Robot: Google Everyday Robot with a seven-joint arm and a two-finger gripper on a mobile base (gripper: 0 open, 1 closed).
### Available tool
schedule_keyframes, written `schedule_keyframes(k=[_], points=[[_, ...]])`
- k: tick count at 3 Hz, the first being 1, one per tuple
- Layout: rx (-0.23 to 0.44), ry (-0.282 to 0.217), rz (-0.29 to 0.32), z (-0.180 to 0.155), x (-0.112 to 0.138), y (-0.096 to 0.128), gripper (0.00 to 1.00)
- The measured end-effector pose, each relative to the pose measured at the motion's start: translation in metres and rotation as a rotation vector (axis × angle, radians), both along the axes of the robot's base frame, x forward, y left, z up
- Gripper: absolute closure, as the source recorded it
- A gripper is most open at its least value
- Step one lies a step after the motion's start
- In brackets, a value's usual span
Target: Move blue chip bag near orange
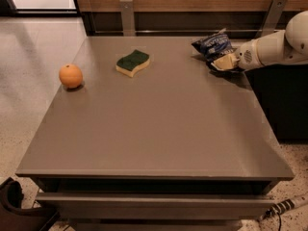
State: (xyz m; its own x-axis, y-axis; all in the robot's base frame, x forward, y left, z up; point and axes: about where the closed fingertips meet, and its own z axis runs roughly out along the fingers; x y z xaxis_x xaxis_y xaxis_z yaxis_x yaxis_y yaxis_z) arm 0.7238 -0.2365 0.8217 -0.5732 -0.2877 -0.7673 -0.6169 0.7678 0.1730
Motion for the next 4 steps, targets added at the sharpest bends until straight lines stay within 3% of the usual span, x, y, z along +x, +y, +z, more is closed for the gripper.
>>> schedule_keyframes(k=[4], points=[[0.0,0.0,0.0,0.0004,0.0,0.0001,1.0]])
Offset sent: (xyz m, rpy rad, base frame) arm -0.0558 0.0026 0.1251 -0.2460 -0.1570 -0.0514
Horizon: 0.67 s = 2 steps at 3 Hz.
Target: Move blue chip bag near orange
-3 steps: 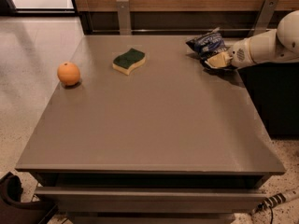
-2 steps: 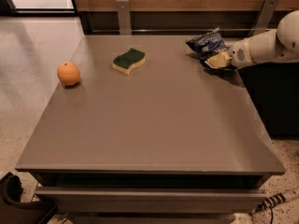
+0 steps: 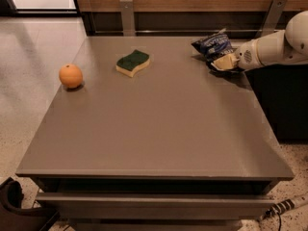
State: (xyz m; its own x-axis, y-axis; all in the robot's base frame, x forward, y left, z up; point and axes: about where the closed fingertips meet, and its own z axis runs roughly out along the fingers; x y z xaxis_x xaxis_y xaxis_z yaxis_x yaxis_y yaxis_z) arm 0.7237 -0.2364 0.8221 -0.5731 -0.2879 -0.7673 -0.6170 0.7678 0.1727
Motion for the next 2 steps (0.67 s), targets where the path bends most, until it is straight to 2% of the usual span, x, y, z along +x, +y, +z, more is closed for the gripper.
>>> schedule_keyframes(k=[2], points=[[0.0,0.0,0.0,0.0003,0.0,0.0,1.0]])
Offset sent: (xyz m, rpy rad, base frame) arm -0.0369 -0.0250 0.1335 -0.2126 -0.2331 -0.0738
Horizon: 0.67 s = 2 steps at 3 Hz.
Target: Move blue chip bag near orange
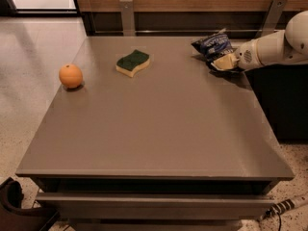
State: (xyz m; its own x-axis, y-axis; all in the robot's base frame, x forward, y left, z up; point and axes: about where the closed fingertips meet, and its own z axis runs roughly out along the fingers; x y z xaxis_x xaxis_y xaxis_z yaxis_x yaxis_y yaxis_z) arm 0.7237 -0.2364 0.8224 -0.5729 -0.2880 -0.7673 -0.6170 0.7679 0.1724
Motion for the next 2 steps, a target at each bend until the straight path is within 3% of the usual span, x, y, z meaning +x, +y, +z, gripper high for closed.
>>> schedule_keyframes(k=[2], points=[[0.0,0.0,0.0,0.0001,0.0,0.0,1.0]])
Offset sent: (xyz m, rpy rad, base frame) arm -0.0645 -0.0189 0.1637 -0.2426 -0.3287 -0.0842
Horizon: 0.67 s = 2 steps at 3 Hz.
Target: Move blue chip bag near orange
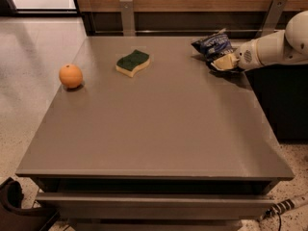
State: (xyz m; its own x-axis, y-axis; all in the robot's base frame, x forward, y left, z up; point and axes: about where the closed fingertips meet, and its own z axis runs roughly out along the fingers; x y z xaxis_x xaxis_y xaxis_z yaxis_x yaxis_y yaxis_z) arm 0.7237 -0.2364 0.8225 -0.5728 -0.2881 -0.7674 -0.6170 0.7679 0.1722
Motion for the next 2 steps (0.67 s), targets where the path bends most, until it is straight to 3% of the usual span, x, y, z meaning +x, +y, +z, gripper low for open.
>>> schedule_keyframes(k=[2], points=[[0.0,0.0,0.0,0.0001,0.0,0.0001,1.0]])
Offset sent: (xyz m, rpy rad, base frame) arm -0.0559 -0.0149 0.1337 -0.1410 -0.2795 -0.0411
